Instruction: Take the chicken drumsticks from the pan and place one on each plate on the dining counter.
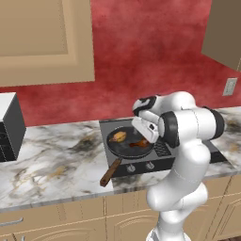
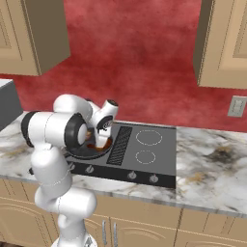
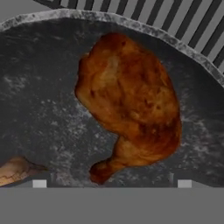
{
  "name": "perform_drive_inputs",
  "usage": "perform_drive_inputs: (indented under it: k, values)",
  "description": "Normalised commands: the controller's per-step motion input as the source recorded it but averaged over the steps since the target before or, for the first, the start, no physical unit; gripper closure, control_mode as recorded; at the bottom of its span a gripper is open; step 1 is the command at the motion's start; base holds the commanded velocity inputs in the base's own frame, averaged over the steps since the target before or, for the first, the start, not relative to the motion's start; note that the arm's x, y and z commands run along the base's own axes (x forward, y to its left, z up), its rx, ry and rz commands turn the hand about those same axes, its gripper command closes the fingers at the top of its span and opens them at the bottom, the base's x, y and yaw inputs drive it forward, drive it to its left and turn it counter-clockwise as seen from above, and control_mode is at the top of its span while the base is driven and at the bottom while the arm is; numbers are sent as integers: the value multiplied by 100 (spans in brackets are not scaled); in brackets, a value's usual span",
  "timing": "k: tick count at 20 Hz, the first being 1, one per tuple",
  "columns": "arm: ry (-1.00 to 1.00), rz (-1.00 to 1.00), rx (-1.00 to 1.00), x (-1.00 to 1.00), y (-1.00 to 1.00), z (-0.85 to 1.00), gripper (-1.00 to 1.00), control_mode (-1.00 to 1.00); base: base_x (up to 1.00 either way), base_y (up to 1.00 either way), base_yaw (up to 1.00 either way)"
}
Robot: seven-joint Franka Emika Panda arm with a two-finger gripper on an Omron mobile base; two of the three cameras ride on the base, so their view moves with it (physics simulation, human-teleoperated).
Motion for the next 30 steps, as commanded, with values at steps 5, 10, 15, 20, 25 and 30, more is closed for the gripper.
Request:
perform_drive_inputs:
  k: [5, 10, 15, 20, 25, 30]
  values:
    - [0, -17, 0, 25, 15, -26, -100, -100, 0, 0, 0]
    - [4, -16, 0, 10, 6, -29, -100, -100, 0, 0, 0]
    - [5, -13, 0, -4, 2, -24, -100, -100, 0, 0, 0]
    - [0, -12, 0, -27, 3, -5, -100, -100, 0, 0, 0]
    - [0, -12, 0, -35, 4, -3, -100, -100, 0, 0, 0]
    - [0, -7, 0, 6, 5, -18, -100, -100, 0, 0, 0]
